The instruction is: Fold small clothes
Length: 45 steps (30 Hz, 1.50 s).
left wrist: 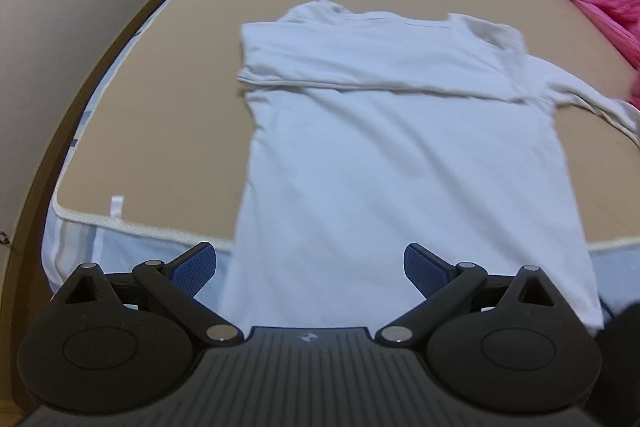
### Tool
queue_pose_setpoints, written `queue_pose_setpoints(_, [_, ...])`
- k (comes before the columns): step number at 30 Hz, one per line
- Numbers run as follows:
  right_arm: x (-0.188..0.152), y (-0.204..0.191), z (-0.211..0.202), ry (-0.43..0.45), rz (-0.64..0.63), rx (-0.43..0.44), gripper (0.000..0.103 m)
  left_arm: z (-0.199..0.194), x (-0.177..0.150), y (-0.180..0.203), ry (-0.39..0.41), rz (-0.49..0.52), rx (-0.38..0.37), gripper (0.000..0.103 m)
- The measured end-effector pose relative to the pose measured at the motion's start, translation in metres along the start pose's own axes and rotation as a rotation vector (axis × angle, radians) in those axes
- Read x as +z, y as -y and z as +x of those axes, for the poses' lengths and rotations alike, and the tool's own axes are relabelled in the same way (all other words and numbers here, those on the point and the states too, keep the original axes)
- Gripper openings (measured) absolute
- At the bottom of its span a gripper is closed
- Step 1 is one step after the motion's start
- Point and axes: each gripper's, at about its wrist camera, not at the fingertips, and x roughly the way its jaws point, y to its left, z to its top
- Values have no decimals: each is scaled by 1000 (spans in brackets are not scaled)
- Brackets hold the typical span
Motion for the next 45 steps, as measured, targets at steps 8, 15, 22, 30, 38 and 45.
queue_pose_setpoints(8, [-18, -2, -26, 37, 8, 8, 79, -51, -31, 17, 107, 41, 29, 101])
queue_pose_setpoints(15, [-13, 19, -32, 82, 28, -28, 79, -53, -19, 16, 97, -4, 33, 102])
queue_pose_setpoints(22, [6, 86, -11, 115, 115, -170, 79, -38, -6, 32, 58, 28, 85, 102])
queue_pose_setpoints(30, [28, 145, 17, 153, 97, -281, 79, -29, 23, 60, 58, 82, 125, 102])
queue_pose_setpoints(38, [59, 225, 84, 185, -32, -485, 79, -12, 37, 93, 13, 139, 144, 102])
queue_pose_setpoints(45, [82, 299, 189, 74, -204, -722, 79, 4, 45, 115, -23, 178, 193, 102])
